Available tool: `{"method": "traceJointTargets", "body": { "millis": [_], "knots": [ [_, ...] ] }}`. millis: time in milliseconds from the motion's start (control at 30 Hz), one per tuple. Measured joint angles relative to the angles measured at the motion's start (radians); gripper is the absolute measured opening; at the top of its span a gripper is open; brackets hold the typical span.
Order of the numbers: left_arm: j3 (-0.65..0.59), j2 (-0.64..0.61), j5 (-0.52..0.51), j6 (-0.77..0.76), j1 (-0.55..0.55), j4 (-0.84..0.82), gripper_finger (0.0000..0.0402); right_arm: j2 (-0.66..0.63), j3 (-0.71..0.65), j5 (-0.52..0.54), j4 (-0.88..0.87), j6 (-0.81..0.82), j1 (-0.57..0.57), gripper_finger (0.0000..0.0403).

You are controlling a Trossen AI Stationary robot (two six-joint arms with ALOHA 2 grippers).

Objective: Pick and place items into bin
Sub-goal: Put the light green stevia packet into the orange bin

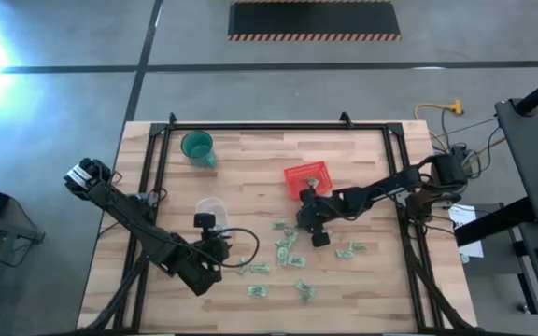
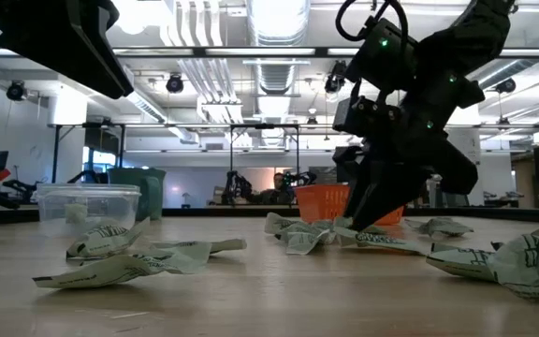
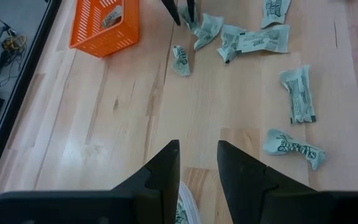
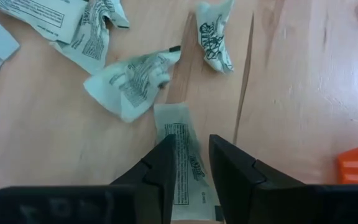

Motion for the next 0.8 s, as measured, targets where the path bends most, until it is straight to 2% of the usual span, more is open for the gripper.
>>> {"method": "traceJointTargets", "body": {
  "millis": [267, 500, 800],
  "knots": [
    [0.0, 0.0, 0.0, 0.0, 0.0, -0.002, 0.0091, 0.0, 0.01, 0.008, -0.005, -0.021, 0.0, 0.0063],
    [0.0, 0.0, 0.0, 0.0, 0.0, -0.003, 0.0091, 0.0, 0.01, 0.008, -0.03, -0.062, 0.001, 0.0014],
    [0.0, 0.0, 0.0, 0.0, 0.0, -0.003, 0.0091, -0.026, 0.01, 0.01, -0.038, -0.069, 0.001, 0.0008]
  ]
}}
